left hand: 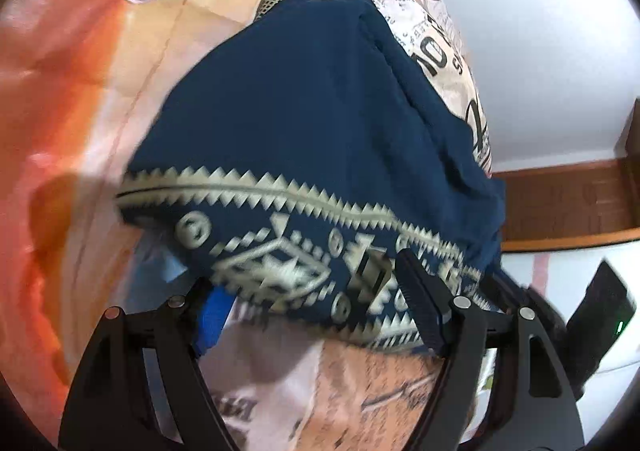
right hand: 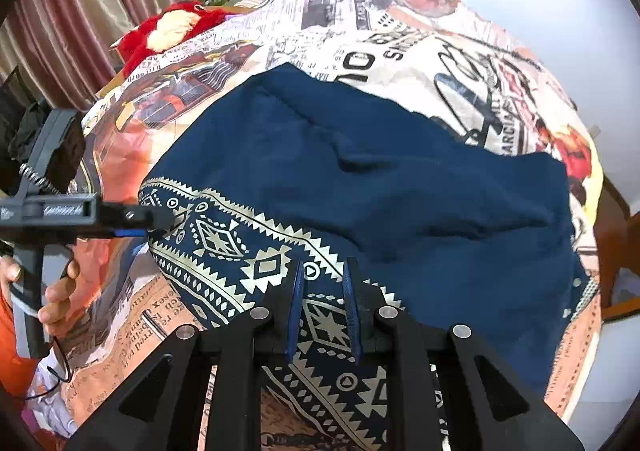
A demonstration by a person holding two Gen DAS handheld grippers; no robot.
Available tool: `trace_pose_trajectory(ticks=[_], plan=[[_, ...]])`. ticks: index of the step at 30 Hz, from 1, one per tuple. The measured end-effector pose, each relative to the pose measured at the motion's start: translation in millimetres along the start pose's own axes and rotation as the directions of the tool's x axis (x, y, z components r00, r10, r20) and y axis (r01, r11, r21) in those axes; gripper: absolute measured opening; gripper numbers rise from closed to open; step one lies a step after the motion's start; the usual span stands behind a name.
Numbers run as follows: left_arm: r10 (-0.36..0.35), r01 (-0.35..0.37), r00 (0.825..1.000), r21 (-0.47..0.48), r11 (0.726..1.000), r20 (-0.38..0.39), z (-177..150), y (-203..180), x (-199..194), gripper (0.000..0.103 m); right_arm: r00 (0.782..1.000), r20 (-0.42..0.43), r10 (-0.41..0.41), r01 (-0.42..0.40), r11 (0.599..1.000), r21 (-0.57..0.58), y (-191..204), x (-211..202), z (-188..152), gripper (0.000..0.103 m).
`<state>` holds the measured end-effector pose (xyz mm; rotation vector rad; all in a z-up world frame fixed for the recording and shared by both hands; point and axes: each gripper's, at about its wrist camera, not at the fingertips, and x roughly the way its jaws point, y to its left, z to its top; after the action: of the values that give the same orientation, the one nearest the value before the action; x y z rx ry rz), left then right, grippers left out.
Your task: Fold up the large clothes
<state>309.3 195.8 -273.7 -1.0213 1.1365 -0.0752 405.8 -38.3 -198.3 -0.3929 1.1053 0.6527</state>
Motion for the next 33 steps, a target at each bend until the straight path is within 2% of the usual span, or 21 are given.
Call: trace_pose_trajectory(ticks=[6, 8, 10, 11, 13, 16, 20, 22, 25, 27, 29, 33], plan=[[-0.035, 0.039, 0.997, -0.055, 0.998, 0.069, 27.5, 7.3, 15.8, 0.076, 0.999, 0.035, -0.018, 0.019, 1.000, -0.012, -1.0, -6.1, 3.1, 0.016], [-0.003, 0.008, 0.995, -0.047, 0.999, 0.104, 34.7, 6.7, 20.2, 0.065, 0.999, 0.038, -0.018, 0.018, 1.000, -0.005, -3.2, -5.7, 4.3, 0.016], [0.076, -0.073, 0.986, -0.031, 0.997, 0.146, 41.7, 4.0, 27.9, 0.045, 0.999, 0.036, -0.019, 0.018, 1.000, 0.001, -5.3, -4.3, 4.7, 0.016], [0.097, -0.094, 0.981, -0.023, 0.995, 0.165, 43.6, 2.7, 29.0, 0.041, 0.999, 0.034, -0.020, 0.020, 1.000, 0.003, -6.1, -3.4, 5.0, 0.016], [0.123, -0.124, 0.971, -0.009, 0.992, 0.203, 45.3, -0.1, 29.3, 0.027, 0.999, 0.032, -0.022, 0.022, 1.000, 0.007, -7.7, -2.0, 5.2, 0.016], [0.122, -0.137, 0.957, 0.039, 0.990, 0.264, 38.9, -11.0, 16.8, 0.013, 0.999, 0.027, -0.020, 0.020, 1.000, 0.021, -11.0, -0.3, 5.3, 0.016], [0.124, -0.192, 0.920, 0.152, 0.970, 0.373, 21.2, -41.7, -16.2, 0.012, 0.999, 0.033, -0.009, 0.008, 0.999, 0.034, -11.9, -2.7, 7.4, 0.016], [0.128, -0.233, 0.897, 0.206, 0.950, 0.423, 11.2, -58.3, -31.8, 0.011, 0.999, 0.041, 0.007, -0.009, 0.999, 0.043, -10.5, -4.3, 10.2, 0.016], [0.139, -0.307, 0.860, 0.281, 0.909, 0.491, -3.9, -79.6, -53.5, 0.011, 0.995, 0.042, 0.090, -0.093, 0.992, 0.081, -4.7, 0.7, 16.7, 0.016], [0.137, -0.330, 0.850, 0.312, 0.891, 0.508, -12.2, -83.3, -63.5, 0.011, 0.987, 0.010, 0.158, -0.158, 0.981, 0.111, 3.8, 15.1, 19.7, 0.016], [0.137, -0.345, 0.850, 0.340, 0.875, 0.509, -16.9, -92.2, -63.0, 0.011, 0.976, -0.045, 0.215, -0.208, 0.971, 0.116, 17.2, 37.1, 19.9, 0.016], [0.162, -0.406, 0.831, 0.382, 0.830, 0.532, -22.8, -114.2, -54.9, 0.011, 0.972, -0.074, 0.224, -0.216, 0.972, 0.096, 33.2, 61.0, 18.6, 0.016]])
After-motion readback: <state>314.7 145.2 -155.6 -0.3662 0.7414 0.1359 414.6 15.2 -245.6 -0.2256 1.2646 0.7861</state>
